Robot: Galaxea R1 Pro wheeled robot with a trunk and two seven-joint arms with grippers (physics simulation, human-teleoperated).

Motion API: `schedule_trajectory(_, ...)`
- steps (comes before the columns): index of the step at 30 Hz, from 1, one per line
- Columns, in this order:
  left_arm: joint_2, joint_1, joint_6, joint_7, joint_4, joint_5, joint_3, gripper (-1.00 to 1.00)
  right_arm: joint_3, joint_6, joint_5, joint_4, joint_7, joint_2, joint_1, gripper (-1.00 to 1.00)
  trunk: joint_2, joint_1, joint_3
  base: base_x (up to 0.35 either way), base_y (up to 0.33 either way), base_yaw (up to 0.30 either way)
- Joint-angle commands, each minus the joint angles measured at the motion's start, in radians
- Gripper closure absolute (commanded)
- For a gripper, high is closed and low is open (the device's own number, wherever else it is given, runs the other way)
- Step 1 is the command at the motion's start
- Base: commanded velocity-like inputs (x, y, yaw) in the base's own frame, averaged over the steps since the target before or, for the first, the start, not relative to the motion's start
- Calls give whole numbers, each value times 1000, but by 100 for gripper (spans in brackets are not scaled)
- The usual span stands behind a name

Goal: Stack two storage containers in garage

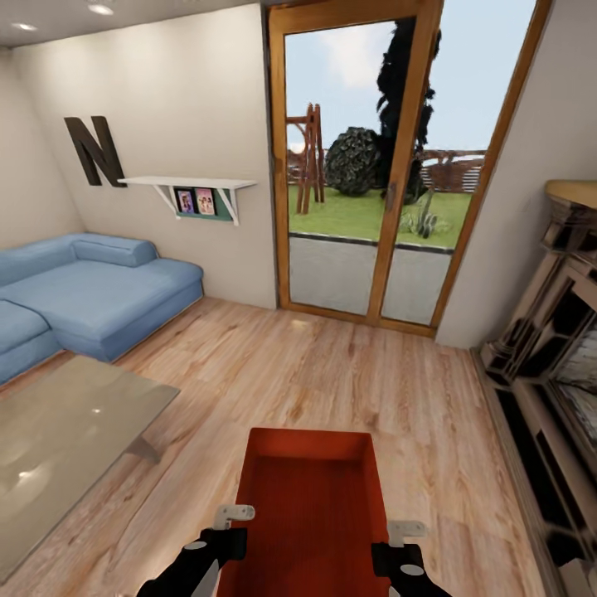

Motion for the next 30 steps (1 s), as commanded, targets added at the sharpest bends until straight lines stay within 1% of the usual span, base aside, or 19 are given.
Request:
schedule_trajectory(1,7,-1,6,13,-4,-14,16,100,0,-3,-8,0,-8,-12,-1,100,-2,0,-2,0,0,270)
schedule_trajectory(30,7,-1,6,13,-4,-14,16,100,0,-3,-8,1,-8,-12,-1,100,-2,0,-2,0,0,270)
